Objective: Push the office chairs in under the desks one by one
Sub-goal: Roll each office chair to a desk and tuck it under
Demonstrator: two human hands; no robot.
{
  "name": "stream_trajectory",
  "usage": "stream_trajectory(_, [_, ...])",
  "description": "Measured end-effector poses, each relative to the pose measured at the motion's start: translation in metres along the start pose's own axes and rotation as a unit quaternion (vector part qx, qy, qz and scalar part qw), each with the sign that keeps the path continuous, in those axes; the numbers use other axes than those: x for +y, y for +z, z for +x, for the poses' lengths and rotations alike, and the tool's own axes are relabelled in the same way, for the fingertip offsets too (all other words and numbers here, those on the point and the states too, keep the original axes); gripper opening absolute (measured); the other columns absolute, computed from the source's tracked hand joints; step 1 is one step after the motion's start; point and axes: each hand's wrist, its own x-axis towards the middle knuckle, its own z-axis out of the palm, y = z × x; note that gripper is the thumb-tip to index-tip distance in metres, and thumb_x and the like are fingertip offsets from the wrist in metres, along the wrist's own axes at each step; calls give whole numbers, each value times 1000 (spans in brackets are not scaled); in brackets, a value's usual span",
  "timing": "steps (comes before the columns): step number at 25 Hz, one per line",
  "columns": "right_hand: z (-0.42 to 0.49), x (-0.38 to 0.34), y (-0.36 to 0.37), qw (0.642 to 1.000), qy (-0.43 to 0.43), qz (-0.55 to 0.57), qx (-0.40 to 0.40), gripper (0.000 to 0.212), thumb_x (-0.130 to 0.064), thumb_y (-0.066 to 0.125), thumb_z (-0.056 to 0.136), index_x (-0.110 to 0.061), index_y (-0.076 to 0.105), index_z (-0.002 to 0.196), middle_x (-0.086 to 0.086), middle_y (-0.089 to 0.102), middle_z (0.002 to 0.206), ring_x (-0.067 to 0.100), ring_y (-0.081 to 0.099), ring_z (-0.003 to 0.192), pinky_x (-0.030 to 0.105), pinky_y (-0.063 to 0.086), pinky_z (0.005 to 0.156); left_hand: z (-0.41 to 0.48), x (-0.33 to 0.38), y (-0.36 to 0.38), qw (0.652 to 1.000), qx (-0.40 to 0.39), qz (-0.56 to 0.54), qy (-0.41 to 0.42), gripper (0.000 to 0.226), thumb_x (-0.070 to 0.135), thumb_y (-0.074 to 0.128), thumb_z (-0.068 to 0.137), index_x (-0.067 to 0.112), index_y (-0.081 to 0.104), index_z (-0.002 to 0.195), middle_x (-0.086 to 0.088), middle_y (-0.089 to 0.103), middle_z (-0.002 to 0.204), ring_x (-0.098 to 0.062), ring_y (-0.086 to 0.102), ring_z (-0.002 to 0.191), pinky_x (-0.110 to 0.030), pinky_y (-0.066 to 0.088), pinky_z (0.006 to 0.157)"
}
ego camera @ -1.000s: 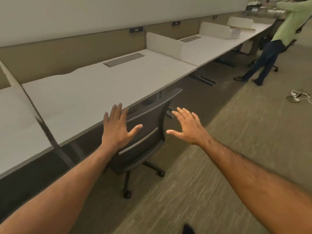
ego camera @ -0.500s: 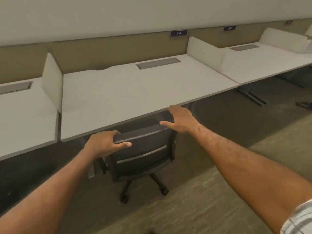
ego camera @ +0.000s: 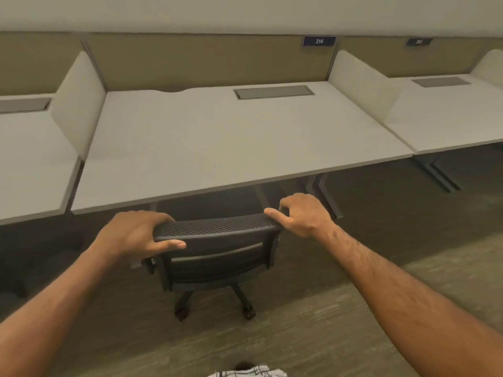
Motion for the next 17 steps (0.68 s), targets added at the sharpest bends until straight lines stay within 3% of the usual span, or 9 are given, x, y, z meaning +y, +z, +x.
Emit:
stream_trajectory(6, [-23,18,7,998,-53,18,31,90,-88,12,85,-17,63,62,-2,60,57,15,58,56,33,51,60,-15,25,7,999,28,-16,-36,103,105,23,58,39,64,125,18,71,113,-10,66,98,-31,47,74])
stream_trajectory(10, [-45,45,3,995,-84,16,42,78,-82,23,88,-18,57,58,-2,56,55,13,54,52,22,32,53,-26,67,12,998,38,-25,-49,106,105,25,58,34,67,123,14,72,113,-14,67,99,-34,50,77])
stream_trajectory(17, [-64,117,-18,996,-76,24,47,73,-77,26,87,-19,63,64,-3,59,58,14,58,56,36,53,62,-8,148,18,995,69,-35,-58,104,104,24,60,31,71,118,9,74,112,-20,69,99,-38,50,74])
